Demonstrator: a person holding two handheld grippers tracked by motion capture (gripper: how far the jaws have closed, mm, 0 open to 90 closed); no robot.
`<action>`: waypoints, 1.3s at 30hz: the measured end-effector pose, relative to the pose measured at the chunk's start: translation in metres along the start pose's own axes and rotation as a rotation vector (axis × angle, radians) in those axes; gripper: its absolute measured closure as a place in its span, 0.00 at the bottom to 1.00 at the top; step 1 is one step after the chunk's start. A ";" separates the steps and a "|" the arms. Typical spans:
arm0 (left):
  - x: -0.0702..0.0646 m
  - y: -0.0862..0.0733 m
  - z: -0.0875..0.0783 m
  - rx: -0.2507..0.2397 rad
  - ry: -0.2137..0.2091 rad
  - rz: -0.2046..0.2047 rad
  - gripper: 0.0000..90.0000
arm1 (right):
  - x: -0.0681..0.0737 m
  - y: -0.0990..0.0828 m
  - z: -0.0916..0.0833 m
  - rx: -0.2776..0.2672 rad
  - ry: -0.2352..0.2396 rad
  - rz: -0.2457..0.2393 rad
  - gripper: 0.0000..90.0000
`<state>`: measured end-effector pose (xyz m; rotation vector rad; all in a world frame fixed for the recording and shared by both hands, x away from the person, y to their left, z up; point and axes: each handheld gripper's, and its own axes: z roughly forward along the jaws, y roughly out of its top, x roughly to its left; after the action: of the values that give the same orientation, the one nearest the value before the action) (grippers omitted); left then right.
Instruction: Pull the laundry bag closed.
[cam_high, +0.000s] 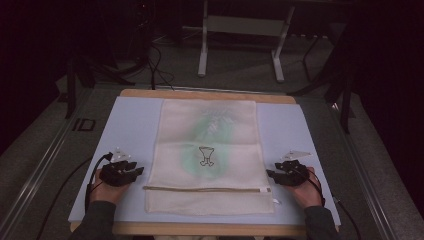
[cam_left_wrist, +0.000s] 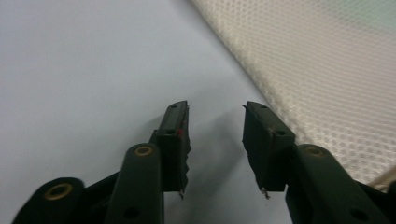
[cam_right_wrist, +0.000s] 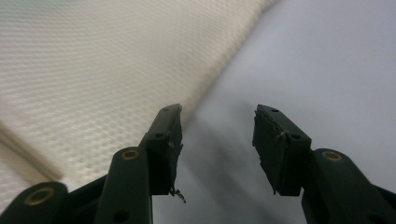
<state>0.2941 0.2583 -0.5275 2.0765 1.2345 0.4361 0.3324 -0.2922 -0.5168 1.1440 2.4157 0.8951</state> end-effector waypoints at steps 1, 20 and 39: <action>0.001 0.000 -0.002 -0.009 -0.003 -0.002 0.69 | 0.001 0.001 -0.001 -0.001 0.009 -0.006 0.58; -0.001 0.001 -0.001 -0.013 -0.126 0.024 0.70 | 0.033 0.026 0.011 -0.015 0.119 -0.088 0.61; 0.002 0.004 -0.002 -0.027 -0.153 0.014 0.77 | 0.073 0.047 0.015 -0.016 0.200 -0.186 0.62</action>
<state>0.2959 0.2594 -0.5234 2.0554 1.1194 0.2923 0.3217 -0.2067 -0.4989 0.8415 2.6161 1.0068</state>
